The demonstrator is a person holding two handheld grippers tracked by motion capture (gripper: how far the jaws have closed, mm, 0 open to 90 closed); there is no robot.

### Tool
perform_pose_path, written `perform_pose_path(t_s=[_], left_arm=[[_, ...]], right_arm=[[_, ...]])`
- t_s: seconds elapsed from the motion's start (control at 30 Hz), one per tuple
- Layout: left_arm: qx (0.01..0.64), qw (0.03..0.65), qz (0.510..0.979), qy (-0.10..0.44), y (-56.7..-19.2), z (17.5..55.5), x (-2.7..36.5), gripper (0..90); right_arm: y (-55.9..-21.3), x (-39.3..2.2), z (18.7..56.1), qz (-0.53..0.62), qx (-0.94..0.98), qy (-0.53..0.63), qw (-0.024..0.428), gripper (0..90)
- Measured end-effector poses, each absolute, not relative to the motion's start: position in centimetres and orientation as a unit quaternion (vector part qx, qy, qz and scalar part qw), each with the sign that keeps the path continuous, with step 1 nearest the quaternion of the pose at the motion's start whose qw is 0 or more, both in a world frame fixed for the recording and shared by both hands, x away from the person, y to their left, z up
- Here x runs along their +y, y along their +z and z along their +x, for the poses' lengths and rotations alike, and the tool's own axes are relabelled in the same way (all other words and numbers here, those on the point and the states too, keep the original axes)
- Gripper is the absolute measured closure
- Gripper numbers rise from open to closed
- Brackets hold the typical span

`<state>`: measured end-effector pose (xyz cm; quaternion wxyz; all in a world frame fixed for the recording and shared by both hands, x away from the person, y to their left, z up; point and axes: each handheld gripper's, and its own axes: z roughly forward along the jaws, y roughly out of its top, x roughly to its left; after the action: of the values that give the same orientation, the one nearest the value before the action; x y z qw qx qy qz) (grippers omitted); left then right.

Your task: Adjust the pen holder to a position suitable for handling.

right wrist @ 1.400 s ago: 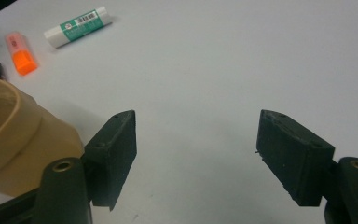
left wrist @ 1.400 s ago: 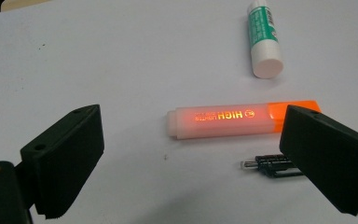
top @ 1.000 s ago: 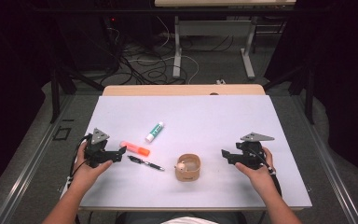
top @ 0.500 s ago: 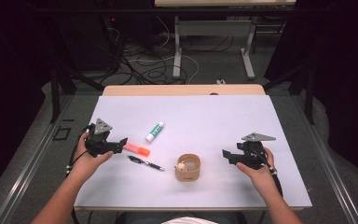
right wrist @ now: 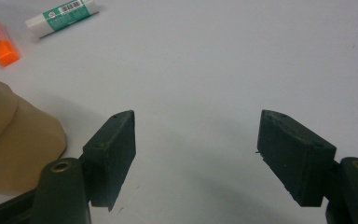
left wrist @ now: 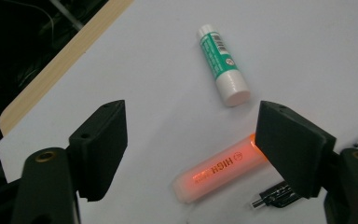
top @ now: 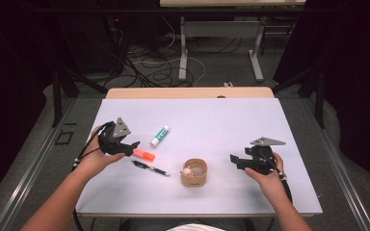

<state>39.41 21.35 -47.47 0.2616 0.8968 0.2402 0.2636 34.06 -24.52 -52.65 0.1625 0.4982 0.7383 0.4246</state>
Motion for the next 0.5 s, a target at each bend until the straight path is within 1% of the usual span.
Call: perform_pose_path(t_s=[0.07,0.13,0.33,0.37,0.43,0.5], left_arm=[[0.227,0.249,0.907,0.252,-47.6,39.7,20.9,29.7],[0.206,0.222,0.921,0.246,-47.6,40.2,20.8,30.2],[0.147,0.157,0.943,0.253,-47.6,40.7,20.1,34.9],[0.130,0.151,0.947,0.254,-47.6,40.8,20.0,35.5],[0.101,0.141,0.954,0.245,-47.7,41.0,19.8,39.6],[0.081,0.129,0.959,0.240,-47.8,41.2,19.6,39.7]], right_arm=[[-52.7,-24.6,34.1,0.499,0.738,0.424,0.163,27.7],[-52.7,-24.6,34.1,0.500,0.737,0.424,0.160,27.7],[-52.8,-24.7,34.1,0.500,0.738,0.425,0.159,27.7],[-52.8,-24.7,34.1,0.501,0.737,0.426,0.158,27.7],[-52.8,-24.7,34.1,0.502,0.736,0.426,0.156,27.7],[-52.9,-24.7,34.1,0.503,0.736,0.426,0.156,27.7]])
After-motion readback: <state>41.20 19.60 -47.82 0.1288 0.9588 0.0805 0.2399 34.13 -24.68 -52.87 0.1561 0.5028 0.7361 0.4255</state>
